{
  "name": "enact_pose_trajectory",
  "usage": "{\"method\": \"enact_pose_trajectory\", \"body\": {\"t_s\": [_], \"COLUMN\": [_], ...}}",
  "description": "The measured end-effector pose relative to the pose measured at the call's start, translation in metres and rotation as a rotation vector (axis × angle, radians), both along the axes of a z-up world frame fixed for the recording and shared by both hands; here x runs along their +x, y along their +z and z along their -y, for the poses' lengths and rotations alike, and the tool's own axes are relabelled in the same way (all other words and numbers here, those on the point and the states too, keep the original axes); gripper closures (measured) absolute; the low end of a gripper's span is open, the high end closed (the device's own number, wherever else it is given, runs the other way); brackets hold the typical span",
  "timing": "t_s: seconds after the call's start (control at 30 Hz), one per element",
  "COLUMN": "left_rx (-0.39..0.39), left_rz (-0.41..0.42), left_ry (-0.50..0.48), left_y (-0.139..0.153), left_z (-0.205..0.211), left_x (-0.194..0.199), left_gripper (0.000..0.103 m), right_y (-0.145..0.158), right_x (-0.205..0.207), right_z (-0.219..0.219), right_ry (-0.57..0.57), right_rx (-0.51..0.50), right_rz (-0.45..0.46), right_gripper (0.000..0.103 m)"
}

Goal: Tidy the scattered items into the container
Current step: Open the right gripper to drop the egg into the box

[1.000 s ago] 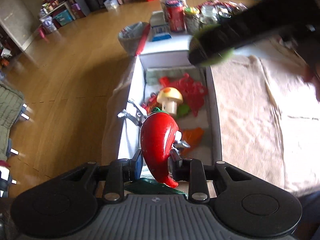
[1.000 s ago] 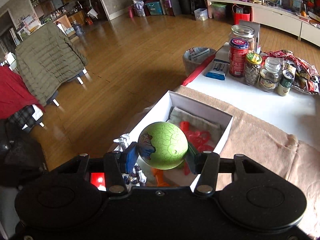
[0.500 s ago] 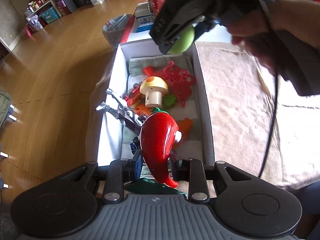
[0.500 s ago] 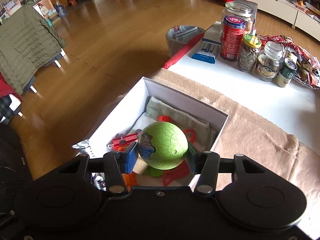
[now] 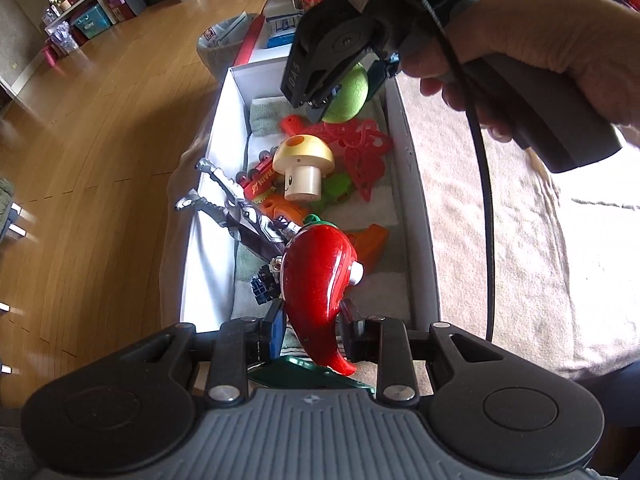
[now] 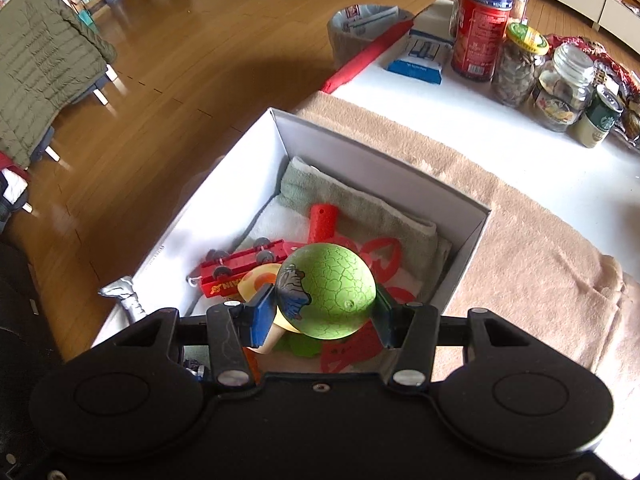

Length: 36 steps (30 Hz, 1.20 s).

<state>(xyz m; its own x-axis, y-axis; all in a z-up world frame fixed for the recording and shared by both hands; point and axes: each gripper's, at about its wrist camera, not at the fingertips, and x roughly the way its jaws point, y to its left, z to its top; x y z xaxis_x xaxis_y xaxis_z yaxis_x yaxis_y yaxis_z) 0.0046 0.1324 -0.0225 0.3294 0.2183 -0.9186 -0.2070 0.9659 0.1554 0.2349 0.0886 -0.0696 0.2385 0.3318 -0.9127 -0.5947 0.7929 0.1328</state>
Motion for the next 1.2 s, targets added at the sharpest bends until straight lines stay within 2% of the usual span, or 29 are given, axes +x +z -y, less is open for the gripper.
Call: {"method": "enact_pose_trajectory", "body": {"t_s": [0.23,0.5,0.77,0.9,1.1,1.2], "left_rx": [-0.009,-0.014,-0.007,-0.008,0.005,0.017], "left_rz": [-0.004,-0.012,-0.013,-0.008,-0.012,-0.008], "left_ry": [0.006,0.010,0.005,0.011,0.028,0.043], "left_y": [-0.004,-0.009,-0.010,-0.008,-0.009,-0.009], "left_z": [-0.004,-0.006,-0.001,0.000,-0.001,-0.003], "left_x": [0.004,0.007,0.013,0.018,0.033,0.045], "left_gripper": [0.074,0.074,0.074,0.074,0.074,0.074], "right_y": [-0.011,0.005,0.043,0.051,0.028,0.007], "right_x": [0.003,-0.005,-0.039,-0.066,-0.104,-0.112], "right_z": [0.003,0.015,0.062,0.099,0.159,0.179], "right_ry": [-0.005,0.001,0.037,0.052,0.003,-0.039], "right_rx": [0.023,0.113,0.258,0.294,0.306,0.272], "right_rz": [-0.017,0.004,0.096,0.163,0.202,0.174], "right_gripper": [0.050,0.050,0.050,0.042,0.040,0.039]}}
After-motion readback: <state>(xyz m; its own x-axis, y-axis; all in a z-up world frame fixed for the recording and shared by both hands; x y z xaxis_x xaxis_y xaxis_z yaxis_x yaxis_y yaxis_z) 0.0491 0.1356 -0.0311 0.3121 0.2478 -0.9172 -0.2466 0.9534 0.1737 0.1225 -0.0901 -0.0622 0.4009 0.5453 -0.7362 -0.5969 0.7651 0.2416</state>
